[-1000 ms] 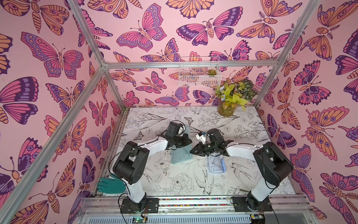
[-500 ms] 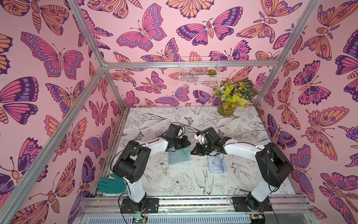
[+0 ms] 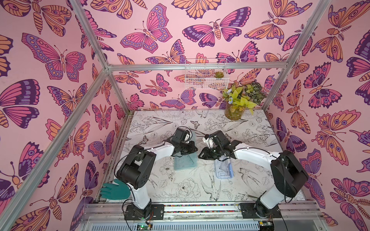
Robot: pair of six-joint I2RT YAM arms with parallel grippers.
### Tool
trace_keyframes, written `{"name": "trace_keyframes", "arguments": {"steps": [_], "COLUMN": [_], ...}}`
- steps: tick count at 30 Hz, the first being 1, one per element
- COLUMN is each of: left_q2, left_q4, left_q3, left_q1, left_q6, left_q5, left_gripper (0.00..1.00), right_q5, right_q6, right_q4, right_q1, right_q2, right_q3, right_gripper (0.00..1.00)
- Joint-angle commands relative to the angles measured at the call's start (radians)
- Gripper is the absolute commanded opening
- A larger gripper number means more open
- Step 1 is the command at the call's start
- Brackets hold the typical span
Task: Open the ruler set and take out the ruler
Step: Open the ruler set box at the center of the board, then place the ruler set box at the center of the board.
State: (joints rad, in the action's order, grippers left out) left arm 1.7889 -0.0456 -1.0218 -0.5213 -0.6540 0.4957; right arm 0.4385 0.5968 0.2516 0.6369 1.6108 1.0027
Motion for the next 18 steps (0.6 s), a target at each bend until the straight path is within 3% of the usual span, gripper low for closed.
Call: {"name": "trace_keyframes", "arguments": {"steps": [1, 4, 6, 7, 13, 18], "left_q2": [0.018, 0.035, 0.044, 0.051, 0.100, 0.099], "left_q4": [-0.146, -0.224, -0.266, -0.282, -0.312, -0.353], "left_q3": [-0.017, -0.044, -0.062, -0.071, -0.105, -0.122], "left_q1": [-0.009, -0.028, -0.044, -0.052, -0.076, -0.090], "left_q6": [0.084, 0.137, 0.166, 0.181, 0.205, 0.231], "left_q5": [-0.001, -0.032, -0.058, -0.061, -0.058, -0.130], "left_gripper": [0.00, 0.03, 0.43, 0.53, 0.47, 0.39], "right_q5": [-0.027, -0.025, -0.014, -0.012, 0.002, 0.006], "right_q6": [-0.023, -0.031, -0.035, -0.035, -0.034, -0.034], "right_q4": [0.034, 0.037, 0.035, 0.033, 0.012, -0.004], "right_q1": [-0.040, -0.067, -0.077, -0.082, -0.091, -0.107], "right_q2": [-0.078, -0.102, -0.104, -0.103, -0.101, -0.115], "right_q3": [-0.020, -0.035, -0.041, -0.042, -0.057, -0.085], "right_gripper": [0.46, 0.49, 0.49, 0.49, 0.49, 0.49]}}
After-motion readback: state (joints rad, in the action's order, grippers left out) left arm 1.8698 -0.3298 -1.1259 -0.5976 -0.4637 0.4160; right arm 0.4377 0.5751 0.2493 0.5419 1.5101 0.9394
